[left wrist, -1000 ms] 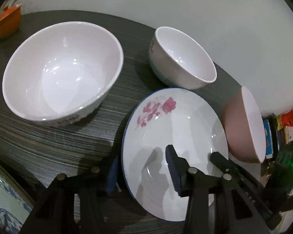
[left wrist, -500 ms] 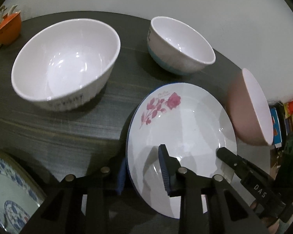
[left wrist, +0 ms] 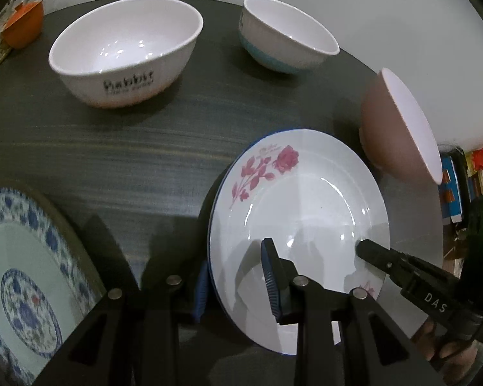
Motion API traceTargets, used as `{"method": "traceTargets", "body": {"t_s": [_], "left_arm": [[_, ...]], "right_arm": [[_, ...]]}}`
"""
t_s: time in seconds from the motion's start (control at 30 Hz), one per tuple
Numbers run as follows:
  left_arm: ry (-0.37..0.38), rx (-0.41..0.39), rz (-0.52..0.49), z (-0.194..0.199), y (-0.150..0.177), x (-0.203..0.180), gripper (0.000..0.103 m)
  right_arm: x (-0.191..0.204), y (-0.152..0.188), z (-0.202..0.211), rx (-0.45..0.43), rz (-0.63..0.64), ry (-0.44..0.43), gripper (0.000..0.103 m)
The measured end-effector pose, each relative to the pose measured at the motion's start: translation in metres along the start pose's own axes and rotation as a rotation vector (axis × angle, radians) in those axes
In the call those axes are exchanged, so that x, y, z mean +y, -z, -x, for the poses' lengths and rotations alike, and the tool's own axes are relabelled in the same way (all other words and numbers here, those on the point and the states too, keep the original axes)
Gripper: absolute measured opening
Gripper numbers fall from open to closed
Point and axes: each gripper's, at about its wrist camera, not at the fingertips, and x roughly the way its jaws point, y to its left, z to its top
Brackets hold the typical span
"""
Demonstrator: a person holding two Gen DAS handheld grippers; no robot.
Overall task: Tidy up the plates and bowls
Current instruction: 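Lift the white pink-flowered plate off the table with both grippers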
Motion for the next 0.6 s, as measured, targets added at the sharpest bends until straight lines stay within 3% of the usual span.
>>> {"method": "traceTargets", "body": {"t_s": [0.03,0.3,0.6], "left_arm": [[-0.006,0.005,-0.006,-0.004,-0.011,-0.004,0.029],[-0.018,0.020,-0.035,-0.005,0.007,-0.012,0.029],[-0.019,0.016,-0.023,-0.007,0.010,-0.003,0.029]], "right_arm": [[0.002,0.003,0.000,0.015,0.003,0.006,0.015],[0.008,0.020,0.000,0.057,-0.012,0.013,0.016],[0.024,0.015,-0.005,0.094,-0.003,0.053,0.019]]}}
